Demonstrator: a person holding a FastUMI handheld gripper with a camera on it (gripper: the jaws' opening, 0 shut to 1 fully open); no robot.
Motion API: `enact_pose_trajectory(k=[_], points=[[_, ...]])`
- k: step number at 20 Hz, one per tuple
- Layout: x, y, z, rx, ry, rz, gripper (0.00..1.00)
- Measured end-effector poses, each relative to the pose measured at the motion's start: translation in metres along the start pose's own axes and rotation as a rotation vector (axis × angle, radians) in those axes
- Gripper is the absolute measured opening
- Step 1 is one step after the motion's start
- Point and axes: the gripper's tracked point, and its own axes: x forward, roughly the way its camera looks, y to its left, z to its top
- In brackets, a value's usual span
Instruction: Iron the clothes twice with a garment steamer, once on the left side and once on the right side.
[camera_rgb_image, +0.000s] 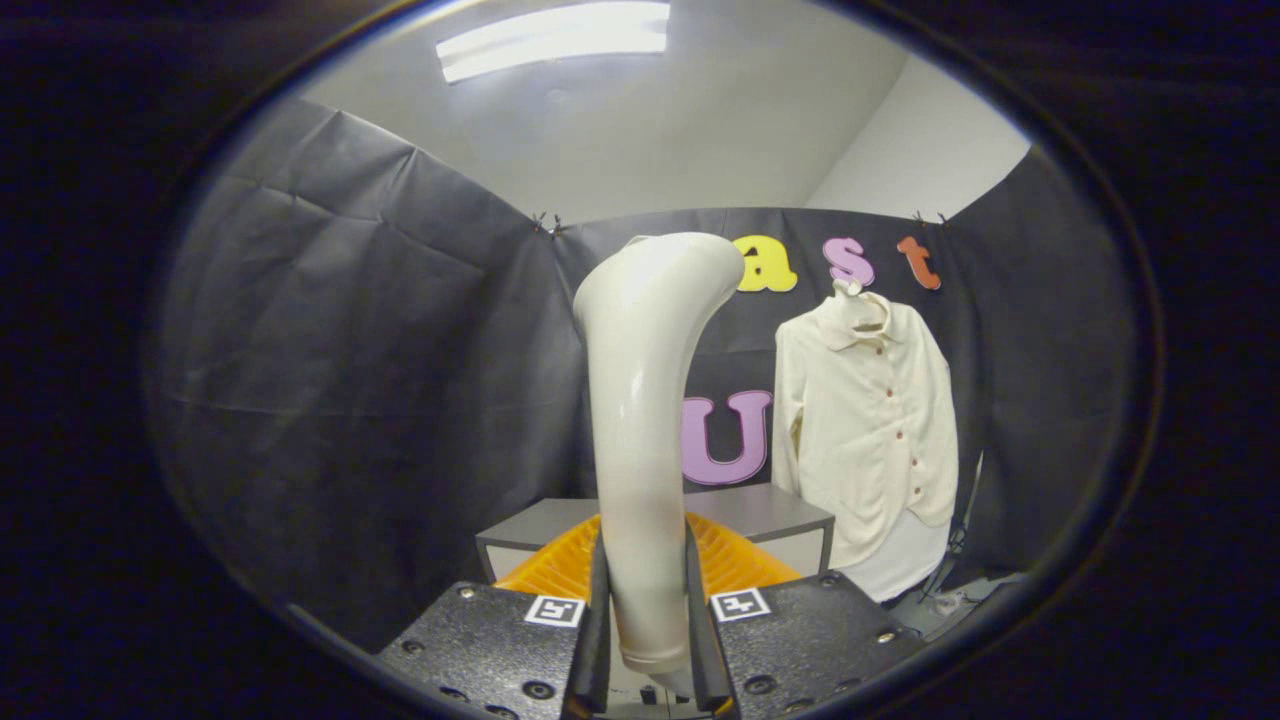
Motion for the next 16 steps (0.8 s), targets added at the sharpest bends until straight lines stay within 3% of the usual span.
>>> enact_pose_trajectory(k=[16], points=[[0.0056,-0.0050,-0.0035,-0.004,0.017,-0.004,0.32]])
